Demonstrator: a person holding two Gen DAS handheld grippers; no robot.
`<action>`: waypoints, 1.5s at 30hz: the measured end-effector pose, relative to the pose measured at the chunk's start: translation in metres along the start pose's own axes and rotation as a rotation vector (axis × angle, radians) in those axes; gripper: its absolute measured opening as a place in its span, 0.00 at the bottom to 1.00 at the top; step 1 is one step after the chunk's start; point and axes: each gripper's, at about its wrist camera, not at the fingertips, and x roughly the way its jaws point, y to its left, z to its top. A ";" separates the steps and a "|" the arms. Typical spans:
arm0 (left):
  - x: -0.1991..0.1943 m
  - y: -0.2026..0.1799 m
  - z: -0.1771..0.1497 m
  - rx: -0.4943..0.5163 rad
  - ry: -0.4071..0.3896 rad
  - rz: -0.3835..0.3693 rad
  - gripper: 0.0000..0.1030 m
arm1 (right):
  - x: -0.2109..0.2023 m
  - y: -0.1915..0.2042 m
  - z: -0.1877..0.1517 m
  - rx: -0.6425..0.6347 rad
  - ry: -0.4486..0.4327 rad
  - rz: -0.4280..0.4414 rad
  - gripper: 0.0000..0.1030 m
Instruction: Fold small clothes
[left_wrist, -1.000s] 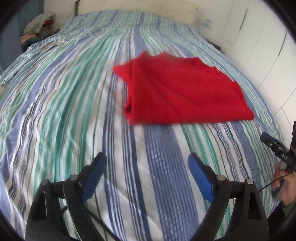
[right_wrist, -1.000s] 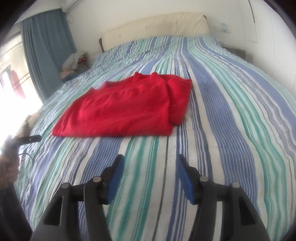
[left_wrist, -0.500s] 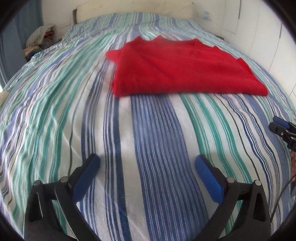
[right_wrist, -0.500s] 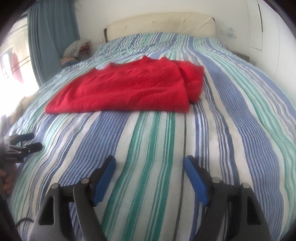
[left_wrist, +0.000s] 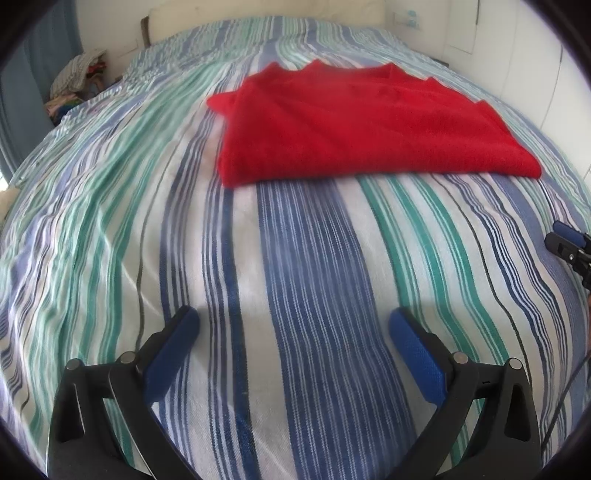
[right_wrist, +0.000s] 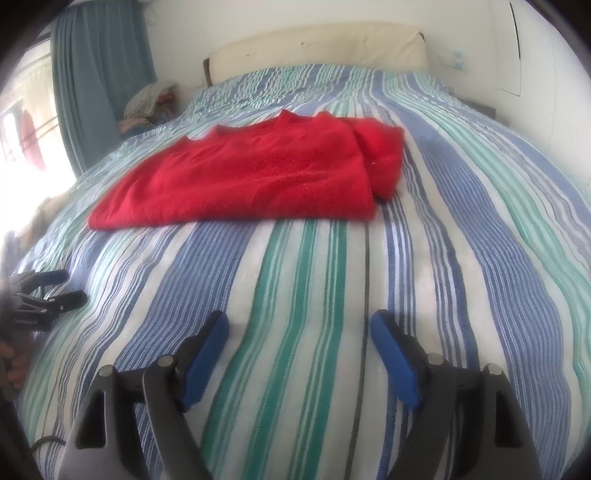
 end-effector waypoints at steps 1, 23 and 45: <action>0.000 0.000 0.000 0.000 -0.002 0.002 1.00 | 0.000 0.000 0.000 0.000 0.000 0.000 0.77; -0.001 -0.011 -0.005 0.030 -0.001 0.082 1.00 | -0.001 -0.003 0.000 0.013 0.002 0.020 0.78; -0.001 -0.011 -0.005 0.028 0.004 0.082 0.99 | -0.001 -0.003 0.001 0.015 -0.001 0.008 0.78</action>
